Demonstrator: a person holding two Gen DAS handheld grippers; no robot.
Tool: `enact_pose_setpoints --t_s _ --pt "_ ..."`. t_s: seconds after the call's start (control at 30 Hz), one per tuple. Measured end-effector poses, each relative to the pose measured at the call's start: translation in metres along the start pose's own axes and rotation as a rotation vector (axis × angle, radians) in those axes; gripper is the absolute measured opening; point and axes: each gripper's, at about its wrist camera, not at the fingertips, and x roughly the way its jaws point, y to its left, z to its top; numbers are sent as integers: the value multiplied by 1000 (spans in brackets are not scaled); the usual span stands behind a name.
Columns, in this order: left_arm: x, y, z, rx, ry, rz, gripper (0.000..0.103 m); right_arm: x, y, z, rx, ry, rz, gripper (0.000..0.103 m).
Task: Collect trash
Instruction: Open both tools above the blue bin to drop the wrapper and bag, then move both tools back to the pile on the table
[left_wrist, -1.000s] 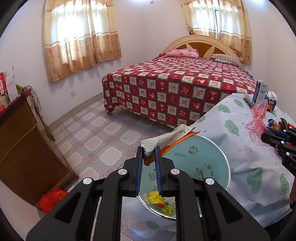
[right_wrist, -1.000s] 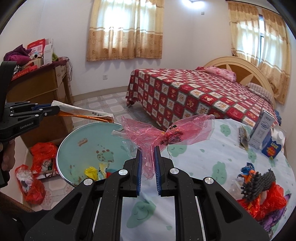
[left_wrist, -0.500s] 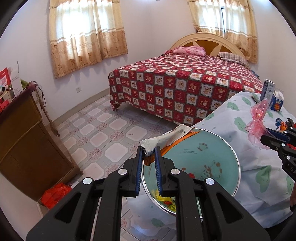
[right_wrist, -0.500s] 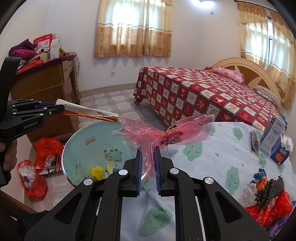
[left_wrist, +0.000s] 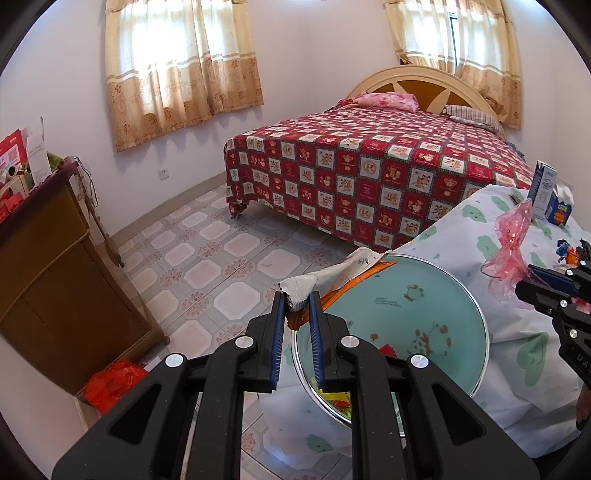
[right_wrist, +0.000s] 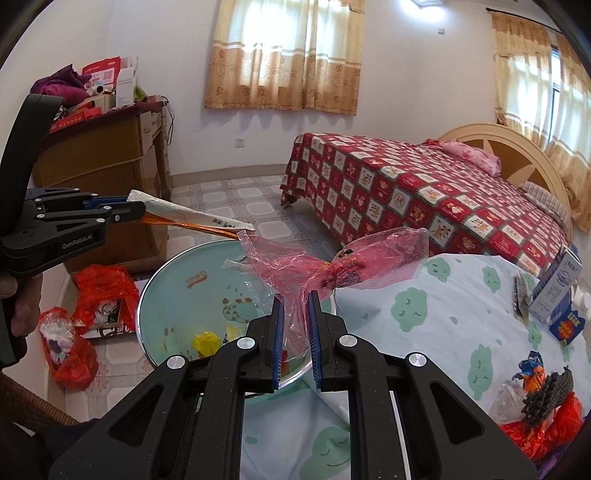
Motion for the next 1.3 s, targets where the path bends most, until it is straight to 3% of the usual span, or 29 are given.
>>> enact_pose_setpoints --t_s 0.5,0.57,0.63,0.8,1.1,1.3 --pt "1 -4 -1 3 9 -28 16 7 9 1 -26 11 28 14" --pt "1 -7 -2 9 13 -46 23 9 12 0 -37 9 36 18" --pt "1 -10 -3 13 15 -58 30 12 13 -1 -46 10 37 33" --pt "2 -17 -6 26 21 -77 37 12 11 -6 -37 17 21 37" --pt "7 -37 -18 68 54 -96 49 -26 -12 -22 41 -12 -66 51" --pt "11 -58 -29 115 80 -117 51 -83 -53 -52 156 -35 -201 56"
